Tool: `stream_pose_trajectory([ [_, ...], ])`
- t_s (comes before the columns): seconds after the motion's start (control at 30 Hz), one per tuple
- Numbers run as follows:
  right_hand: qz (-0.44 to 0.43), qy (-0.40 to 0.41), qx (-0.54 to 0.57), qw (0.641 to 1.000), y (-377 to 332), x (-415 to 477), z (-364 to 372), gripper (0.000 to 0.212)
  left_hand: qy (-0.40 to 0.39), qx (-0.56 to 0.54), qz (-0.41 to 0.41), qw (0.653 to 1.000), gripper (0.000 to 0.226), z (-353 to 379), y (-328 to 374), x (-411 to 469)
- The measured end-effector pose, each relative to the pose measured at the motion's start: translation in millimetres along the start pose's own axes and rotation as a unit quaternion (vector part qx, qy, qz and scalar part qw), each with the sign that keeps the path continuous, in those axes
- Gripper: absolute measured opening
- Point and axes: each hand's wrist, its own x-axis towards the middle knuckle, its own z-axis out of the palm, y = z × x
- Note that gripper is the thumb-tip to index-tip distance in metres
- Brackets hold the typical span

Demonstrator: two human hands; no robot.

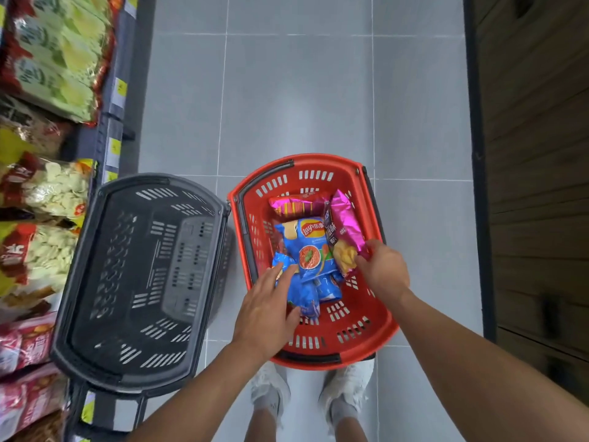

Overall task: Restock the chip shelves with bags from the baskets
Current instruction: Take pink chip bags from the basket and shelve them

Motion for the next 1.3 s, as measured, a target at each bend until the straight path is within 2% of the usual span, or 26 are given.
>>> stream_pose_trajectory([
  [0.27,-0.005,0.0,0.065,0.998,1,-4,-14,0.036,-0.01,-0.062,-0.03,0.998,0.072,-14,9,6],
  [0.43,0.038,-0.067,0.244,0.967,12,-19,-36,0.026,-0.004,-0.208,-0.113,0.972,0.063,-25,24,18],
  [0.53,0.029,-0.112,0.33,0.937,12,-36,-59,0.022,0.005,-0.354,-0.174,0.919,0.056,-33,40,29],
  [0.63,0.009,-0.171,0.391,0.904,6,-59,-88,0.022,-0.003,-0.483,-0.231,0.845,0.07,-46,57,35],
  [0.77,-0.028,-0.239,0.416,0.877,4,-82,-119,0.021,-0.039,-0.616,-0.249,0.746,0.103,-55,68,36],
  [0.83,-0.02,-0.256,0.431,0.865,5,-89,-124,0.022,-0.073,-0.653,-0.237,0.716,0.093,-59,75,32],
  [0.93,0.002,-0.267,0.44,0.857,6,-96,-122,0.027,-0.1,-0.673,-0.21,0.702,0.073,-58,81,23],
  [1.03,-0.003,-0.273,0.433,0.859,5,-102,-117,0.021,-0.087,-0.678,-0.208,0.7,0.059,-53,82,15],
  [1.23,-0.013,-0.291,0.404,0.867,-6,-102,-103,0.011,-0.025,-0.684,-0.201,0.701,0.065,-53,72,8],
  [1.3,-0.001,-0.291,0.407,0.866,-13,-100,-97,0.018,0.012,-0.679,-0.199,0.706,0.063,-56,64,8],
])
